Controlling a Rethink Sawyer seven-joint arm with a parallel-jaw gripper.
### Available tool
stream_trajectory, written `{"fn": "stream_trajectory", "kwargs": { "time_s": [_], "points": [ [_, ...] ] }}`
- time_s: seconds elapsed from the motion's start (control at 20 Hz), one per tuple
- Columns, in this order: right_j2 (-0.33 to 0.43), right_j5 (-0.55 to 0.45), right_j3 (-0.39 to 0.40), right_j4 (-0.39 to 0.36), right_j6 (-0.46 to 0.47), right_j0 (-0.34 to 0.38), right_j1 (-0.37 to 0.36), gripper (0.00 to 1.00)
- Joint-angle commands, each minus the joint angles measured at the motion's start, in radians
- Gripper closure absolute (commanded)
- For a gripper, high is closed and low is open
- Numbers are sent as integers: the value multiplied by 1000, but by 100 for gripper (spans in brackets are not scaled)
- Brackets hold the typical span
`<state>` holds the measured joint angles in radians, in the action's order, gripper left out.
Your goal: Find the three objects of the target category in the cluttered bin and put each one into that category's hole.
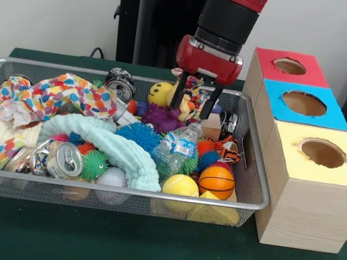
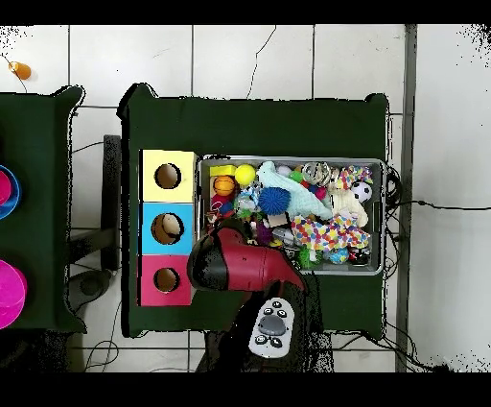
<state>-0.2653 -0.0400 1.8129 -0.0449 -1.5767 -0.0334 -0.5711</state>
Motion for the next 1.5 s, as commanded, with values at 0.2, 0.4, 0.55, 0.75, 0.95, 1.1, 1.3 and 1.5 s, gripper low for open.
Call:
{"fn": "stream_trajectory", "kwargs": {
  "time_s": [0.2,0.4,0.55,0.75,0.95,1.1,1.3,1.5],
  "points": [
    [84,58,63,118,-301,-2,66,0],
    [93,71,72,136,-289,-15,70,0],
    [78,99,60,132,-274,-19,107,0],
    [67,139,54,129,-269,-16,142,0],
    [80,184,53,136,-277,-9,166,0],
    [107,215,51,139,-280,4,178,0],
    [126,230,44,143,-277,15,186,0],
    [128,256,35,149,-275,13,208,0]
  ]
}}
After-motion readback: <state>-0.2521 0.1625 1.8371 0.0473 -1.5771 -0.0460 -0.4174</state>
